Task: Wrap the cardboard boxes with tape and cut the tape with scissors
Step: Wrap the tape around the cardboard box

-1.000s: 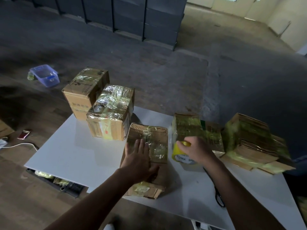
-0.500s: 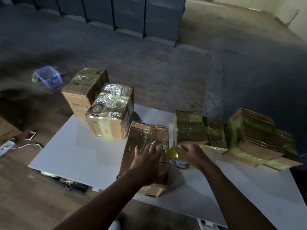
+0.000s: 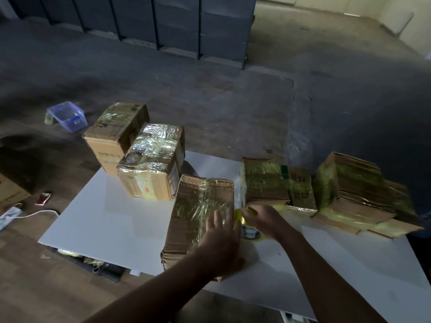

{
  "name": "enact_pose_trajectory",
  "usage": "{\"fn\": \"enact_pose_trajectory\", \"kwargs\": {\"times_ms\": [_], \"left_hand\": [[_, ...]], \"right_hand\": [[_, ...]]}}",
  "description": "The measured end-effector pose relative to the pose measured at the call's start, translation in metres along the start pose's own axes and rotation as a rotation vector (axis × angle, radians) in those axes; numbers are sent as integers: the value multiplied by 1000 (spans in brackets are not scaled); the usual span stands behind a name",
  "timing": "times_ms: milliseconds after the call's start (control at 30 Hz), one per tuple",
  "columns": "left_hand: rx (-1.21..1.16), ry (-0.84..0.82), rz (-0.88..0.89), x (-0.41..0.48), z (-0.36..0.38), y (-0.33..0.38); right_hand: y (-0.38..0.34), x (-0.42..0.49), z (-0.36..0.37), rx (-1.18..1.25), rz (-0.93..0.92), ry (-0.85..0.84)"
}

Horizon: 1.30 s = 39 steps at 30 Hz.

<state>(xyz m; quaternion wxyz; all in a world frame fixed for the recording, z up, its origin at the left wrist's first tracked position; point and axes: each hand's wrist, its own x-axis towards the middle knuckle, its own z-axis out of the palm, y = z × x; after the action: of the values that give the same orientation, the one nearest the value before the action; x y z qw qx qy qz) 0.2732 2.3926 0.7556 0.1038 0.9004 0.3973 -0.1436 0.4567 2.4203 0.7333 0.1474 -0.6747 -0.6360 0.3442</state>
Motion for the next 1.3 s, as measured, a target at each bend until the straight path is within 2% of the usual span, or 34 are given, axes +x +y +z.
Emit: {"fn": "enact_pose_trajectory", "kwargs": {"times_ms": [167,367,467,733,833,967,1100,1300], "left_hand": [[83,-9,208,-11,3,-20],[202,146,211,-18,9,-26],[224,310,236,-29,8,-40],[-143,543,239,-49,14,-68],[-211,575,216,-53,23,-68],[-132,570,187,-58,41,-75],[-104,563,159,-66,56,-93],[11,439,40,-78,76,-103]], "right_hand": [[1,1,0,-16,-32,10],[-7,1,-5,-38,-28,9],[-10,0,-9,38,-17,22],[-51,6,-29,263,-207,153],[-64,11,-29,217,-265,162],[-71,10,-15,147,-196,126],[-94,9,7,-51,-267,106],[-111,7,26,-282,-246,158]]}}
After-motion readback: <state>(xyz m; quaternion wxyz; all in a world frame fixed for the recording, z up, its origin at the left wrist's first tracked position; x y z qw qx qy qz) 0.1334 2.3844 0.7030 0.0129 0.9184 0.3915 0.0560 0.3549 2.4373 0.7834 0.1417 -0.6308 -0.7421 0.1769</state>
